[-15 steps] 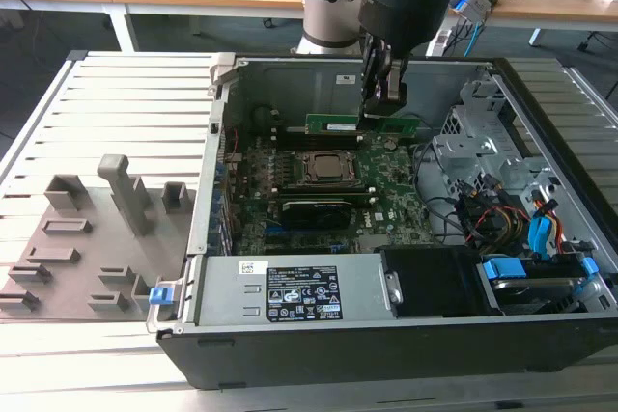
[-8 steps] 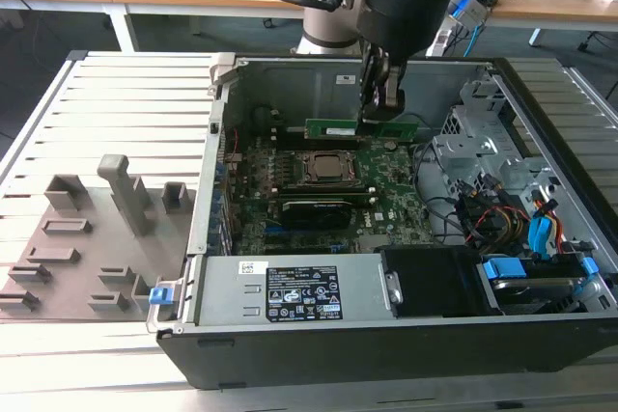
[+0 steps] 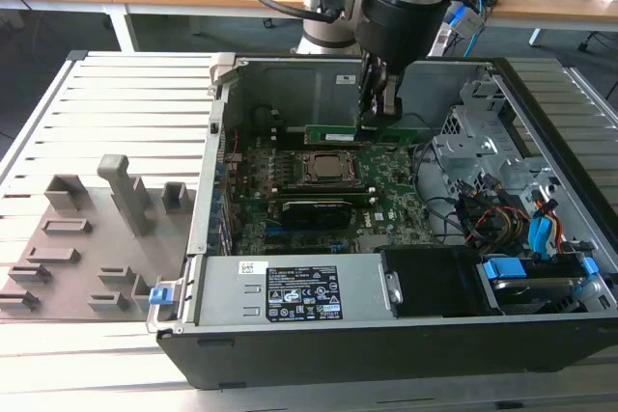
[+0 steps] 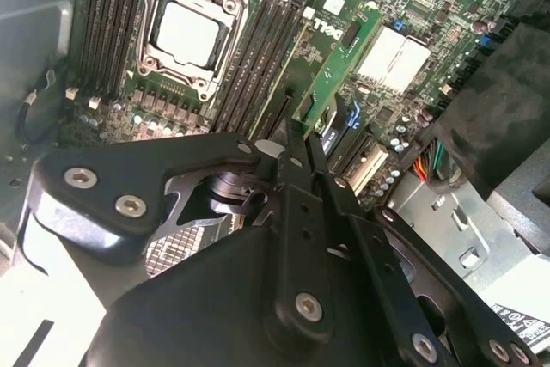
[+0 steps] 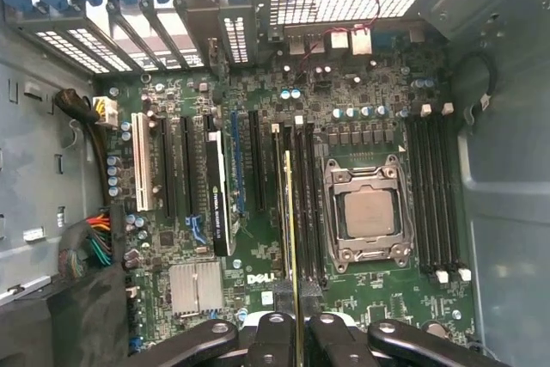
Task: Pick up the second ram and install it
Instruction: 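Insert the second ram into the second slot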
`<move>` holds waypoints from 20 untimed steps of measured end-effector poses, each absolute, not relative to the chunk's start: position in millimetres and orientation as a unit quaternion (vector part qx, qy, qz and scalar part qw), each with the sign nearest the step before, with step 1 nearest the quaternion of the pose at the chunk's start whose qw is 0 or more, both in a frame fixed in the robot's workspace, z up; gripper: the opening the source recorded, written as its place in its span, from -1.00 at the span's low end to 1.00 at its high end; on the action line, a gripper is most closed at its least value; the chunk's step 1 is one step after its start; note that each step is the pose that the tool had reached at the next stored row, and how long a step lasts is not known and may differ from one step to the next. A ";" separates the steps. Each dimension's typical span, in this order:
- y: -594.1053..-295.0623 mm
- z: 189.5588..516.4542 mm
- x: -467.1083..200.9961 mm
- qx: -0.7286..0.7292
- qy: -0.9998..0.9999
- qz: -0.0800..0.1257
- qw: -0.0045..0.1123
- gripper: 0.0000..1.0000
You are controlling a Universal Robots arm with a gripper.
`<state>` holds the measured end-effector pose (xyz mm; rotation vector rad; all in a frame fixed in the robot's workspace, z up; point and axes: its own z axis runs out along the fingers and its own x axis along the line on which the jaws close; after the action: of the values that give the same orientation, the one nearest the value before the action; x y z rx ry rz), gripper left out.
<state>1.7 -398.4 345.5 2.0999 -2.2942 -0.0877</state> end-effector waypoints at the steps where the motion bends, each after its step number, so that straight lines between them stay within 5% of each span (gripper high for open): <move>1: -398.4 342.9 1.7 0.675 -0.737 -0.028 0.015 -0.73; 20: -398.3 303.1 1.7 0.675 -0.737 -0.028 0.015 -0.73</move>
<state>1.7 -398.3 303.1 2.0998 -2.2941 -0.0872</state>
